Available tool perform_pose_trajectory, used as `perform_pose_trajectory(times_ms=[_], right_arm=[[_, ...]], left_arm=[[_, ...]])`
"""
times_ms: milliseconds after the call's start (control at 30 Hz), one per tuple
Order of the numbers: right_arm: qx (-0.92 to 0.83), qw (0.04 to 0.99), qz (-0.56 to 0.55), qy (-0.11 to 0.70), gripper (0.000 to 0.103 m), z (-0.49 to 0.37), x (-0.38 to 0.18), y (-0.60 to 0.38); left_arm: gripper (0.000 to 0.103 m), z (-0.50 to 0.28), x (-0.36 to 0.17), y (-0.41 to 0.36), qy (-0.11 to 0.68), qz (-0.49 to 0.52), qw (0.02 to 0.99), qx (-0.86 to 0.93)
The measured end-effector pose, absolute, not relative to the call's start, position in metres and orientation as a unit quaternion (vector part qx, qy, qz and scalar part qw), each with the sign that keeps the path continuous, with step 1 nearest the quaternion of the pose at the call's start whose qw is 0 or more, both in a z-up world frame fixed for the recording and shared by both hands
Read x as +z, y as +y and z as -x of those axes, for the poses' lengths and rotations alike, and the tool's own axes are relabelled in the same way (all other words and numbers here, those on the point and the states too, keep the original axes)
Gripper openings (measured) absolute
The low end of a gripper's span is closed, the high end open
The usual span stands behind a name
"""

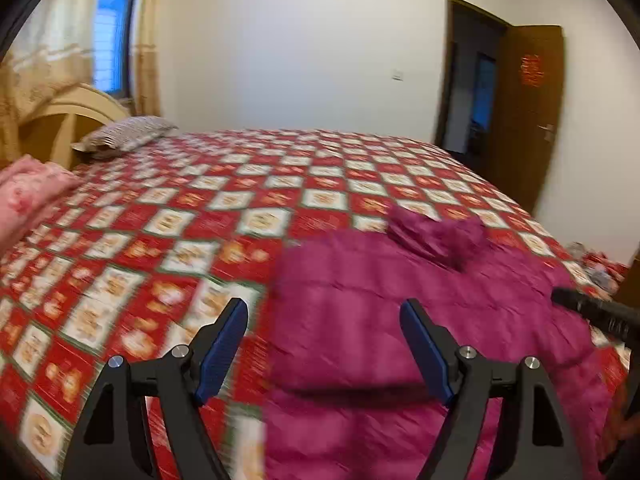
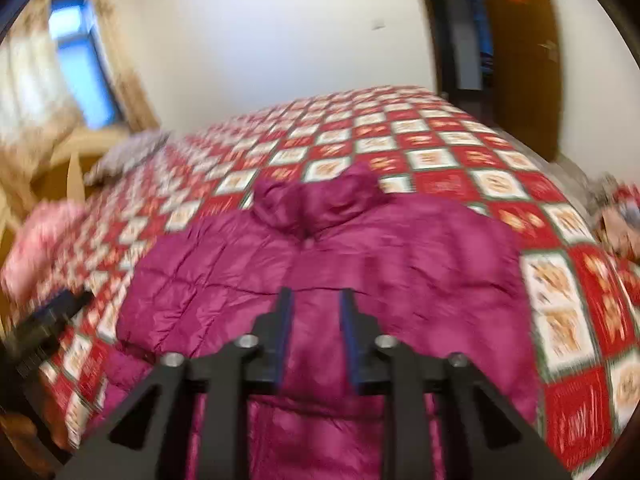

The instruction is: Fold large clothes

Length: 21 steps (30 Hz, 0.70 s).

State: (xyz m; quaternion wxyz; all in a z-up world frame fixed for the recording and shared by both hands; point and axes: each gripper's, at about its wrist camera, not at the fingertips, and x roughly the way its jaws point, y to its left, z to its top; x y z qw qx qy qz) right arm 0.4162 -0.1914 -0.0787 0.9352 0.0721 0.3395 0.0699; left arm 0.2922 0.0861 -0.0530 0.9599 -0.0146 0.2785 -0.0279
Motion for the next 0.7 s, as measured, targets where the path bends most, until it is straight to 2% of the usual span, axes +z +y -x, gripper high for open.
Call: perform_pose_trajectory(times_ms=[167,367,567,700], right_arm=[[0.068,0.915,0.024,0.397,0.025,-0.438,-0.116,-0.163],[0.023,0.91,0.014,0.413,0.023,-0.428,-0.137,-0.192],[0.015,0.908,0.022,0.419,0.023,-0.427,-0.15,-0.196],[0.017,0.909,0.026,0.417,0.023,-0.427,-0.152,-0.195]], left_arm=[[0.079,-0.324,-0.047,0.11,0.29,0.039,0.956,0.012],[0.079,-0.36,-0.055,0.075,0.301,0.032,0.953,0.007],[0.079,-0.38,-0.11,0.044,0.349,-0.022,0.936,0.038],[0.079,-0.39,-0.147,0.058,0.396,0.012,0.918,0.031]])
